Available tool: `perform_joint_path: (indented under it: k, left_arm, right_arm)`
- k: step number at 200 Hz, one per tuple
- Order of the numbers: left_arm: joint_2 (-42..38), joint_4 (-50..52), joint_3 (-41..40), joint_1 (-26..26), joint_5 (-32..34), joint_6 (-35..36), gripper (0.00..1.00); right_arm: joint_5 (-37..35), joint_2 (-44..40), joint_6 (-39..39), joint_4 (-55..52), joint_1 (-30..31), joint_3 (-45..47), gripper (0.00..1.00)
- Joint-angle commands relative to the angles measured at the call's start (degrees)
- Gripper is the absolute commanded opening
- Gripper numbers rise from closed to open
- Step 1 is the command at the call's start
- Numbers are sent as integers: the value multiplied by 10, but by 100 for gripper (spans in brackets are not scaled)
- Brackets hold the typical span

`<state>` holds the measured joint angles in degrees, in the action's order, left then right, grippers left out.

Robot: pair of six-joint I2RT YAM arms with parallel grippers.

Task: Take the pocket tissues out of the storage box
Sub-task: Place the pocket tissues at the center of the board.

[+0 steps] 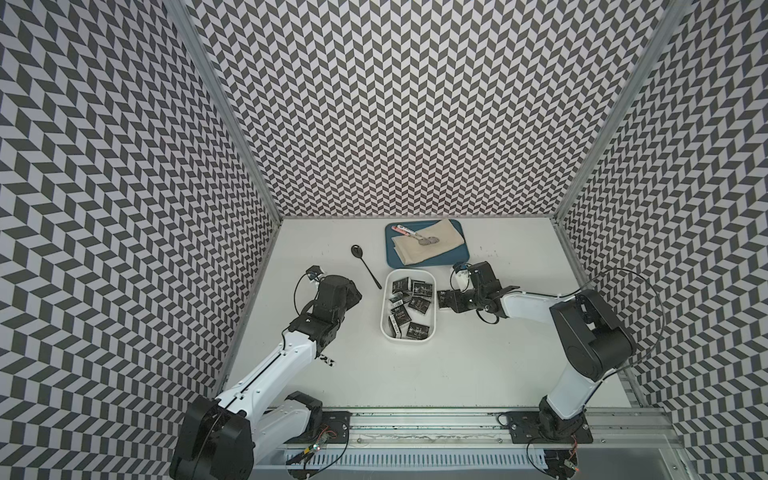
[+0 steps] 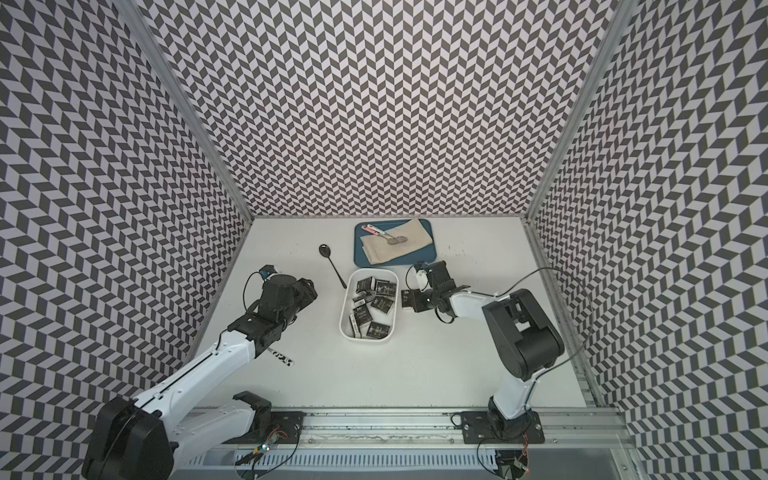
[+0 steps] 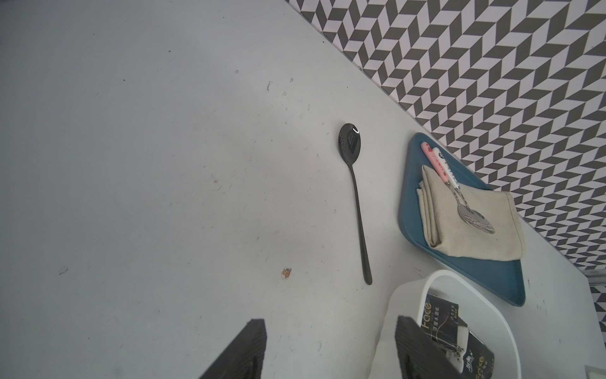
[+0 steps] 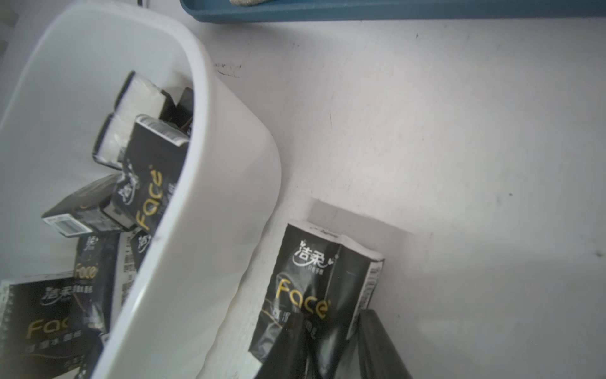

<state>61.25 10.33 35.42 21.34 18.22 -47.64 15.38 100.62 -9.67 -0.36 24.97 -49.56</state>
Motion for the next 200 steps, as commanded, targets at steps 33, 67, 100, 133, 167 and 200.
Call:
perform_joint_path:
  k: [33,67,100,133,167,200]
  left_arm:
    - [-11,-12,-4,-2,-2,4,68]
    - [-13,-8,-3,-3,0,8,68]
    - [-13,-8,-2,-2,0,8,67]
    - [-13,-7,-2,-2,-2,8,68]
    - [-15,-7,-1,-2,-2,10,67]
    - [-13,-4,1,-2,1,12,68]
  right_arm:
    - [-21,29,-36,41,-19,-5,27]
    - [-20,58,-52,61,-53,-14,26]
    - [-29,74,-66,77,-65,-14,26]
    - [-32,64,-72,85,-70,-19,28]
    - [-26,4,-61,83,-68,-17,37]
    - [-24,-71,-33,25,-67,-55,44]
